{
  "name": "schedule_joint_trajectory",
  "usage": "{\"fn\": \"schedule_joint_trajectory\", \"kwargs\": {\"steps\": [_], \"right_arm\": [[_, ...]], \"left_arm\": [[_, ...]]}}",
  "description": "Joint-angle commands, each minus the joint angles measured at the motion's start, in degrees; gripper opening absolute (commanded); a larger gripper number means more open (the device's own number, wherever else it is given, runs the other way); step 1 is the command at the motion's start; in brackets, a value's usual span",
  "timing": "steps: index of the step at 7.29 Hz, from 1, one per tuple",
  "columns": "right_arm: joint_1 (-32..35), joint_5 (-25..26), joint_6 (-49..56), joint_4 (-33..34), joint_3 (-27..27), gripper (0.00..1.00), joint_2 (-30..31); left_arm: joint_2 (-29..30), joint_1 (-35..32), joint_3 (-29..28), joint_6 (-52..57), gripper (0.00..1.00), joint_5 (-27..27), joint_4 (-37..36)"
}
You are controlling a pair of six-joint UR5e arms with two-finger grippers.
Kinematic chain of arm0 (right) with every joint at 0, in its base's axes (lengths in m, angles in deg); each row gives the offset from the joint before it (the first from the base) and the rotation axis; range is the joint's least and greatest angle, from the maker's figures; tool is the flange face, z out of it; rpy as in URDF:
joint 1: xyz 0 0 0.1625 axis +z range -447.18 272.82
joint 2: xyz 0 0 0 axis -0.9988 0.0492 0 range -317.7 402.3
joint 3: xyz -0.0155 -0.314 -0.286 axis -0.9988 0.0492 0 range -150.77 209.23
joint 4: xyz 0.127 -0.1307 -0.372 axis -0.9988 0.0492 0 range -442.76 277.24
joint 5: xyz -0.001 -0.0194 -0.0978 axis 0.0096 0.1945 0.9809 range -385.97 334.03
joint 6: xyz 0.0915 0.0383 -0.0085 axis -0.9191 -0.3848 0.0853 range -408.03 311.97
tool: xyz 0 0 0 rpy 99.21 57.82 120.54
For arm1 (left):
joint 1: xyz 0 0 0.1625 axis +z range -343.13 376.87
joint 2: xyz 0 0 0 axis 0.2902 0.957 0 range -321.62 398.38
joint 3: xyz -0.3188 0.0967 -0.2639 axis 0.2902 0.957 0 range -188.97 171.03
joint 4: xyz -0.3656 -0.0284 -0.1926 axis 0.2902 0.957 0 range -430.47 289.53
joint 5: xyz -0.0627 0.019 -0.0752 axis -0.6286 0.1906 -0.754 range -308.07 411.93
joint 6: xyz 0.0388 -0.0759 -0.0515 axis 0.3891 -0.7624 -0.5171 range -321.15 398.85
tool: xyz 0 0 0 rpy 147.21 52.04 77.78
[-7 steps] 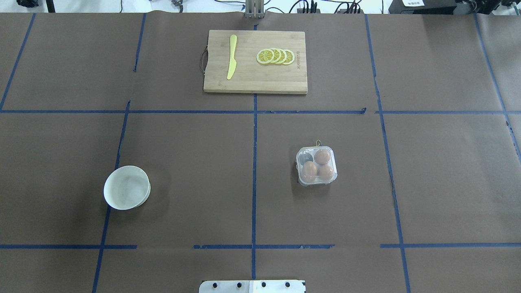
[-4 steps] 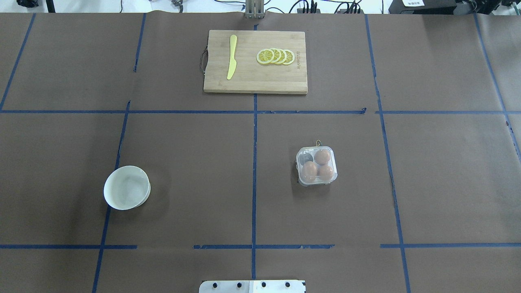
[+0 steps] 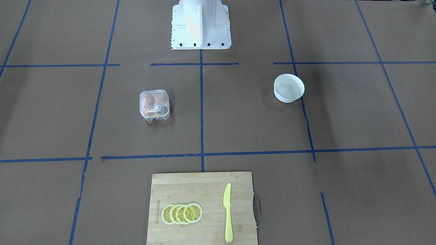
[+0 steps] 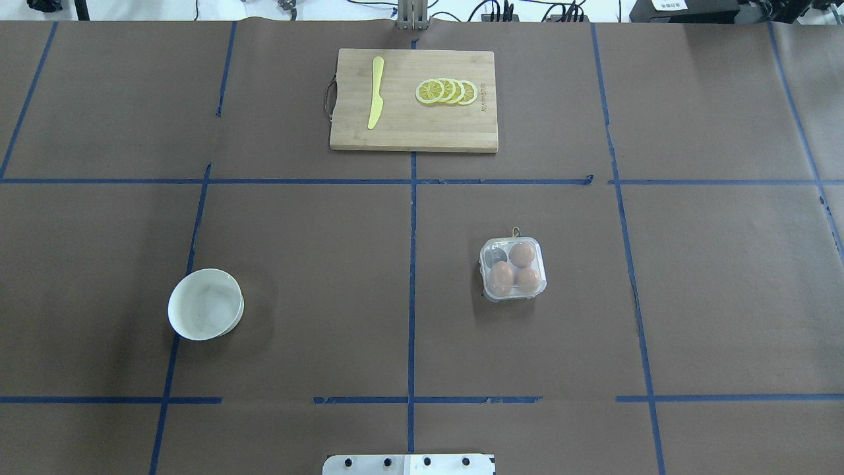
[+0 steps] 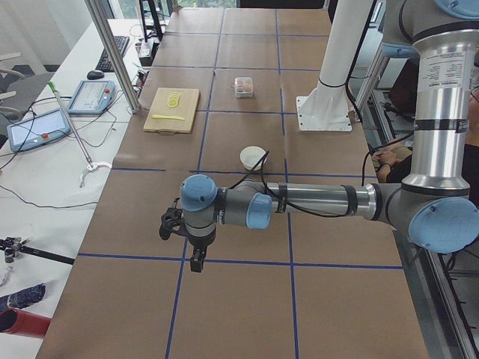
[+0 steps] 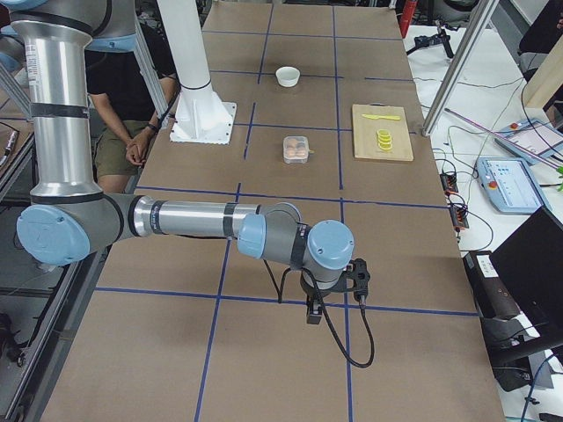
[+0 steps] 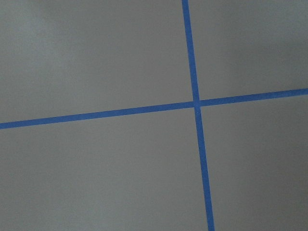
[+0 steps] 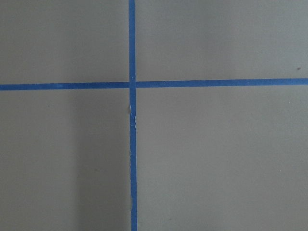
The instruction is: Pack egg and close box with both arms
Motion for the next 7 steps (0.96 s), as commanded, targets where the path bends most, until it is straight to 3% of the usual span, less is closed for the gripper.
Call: {"fn": "schedule_joint_trajectory", "kwargs": {"steps": [1,7], "right_arm": [[-0.1,0.0,-6.2,-5.9,1.6,1.0,-0.1],[-2.9,0.1,-11.0,-5.8,-0.3,1.0,-0.5]], "left_arm": [[0.0,0.0,0.0,0.0,1.0,0.0,0.2],[-0.1,0.0,0.3,-0.1,1.0,0.0,0.2]]}}
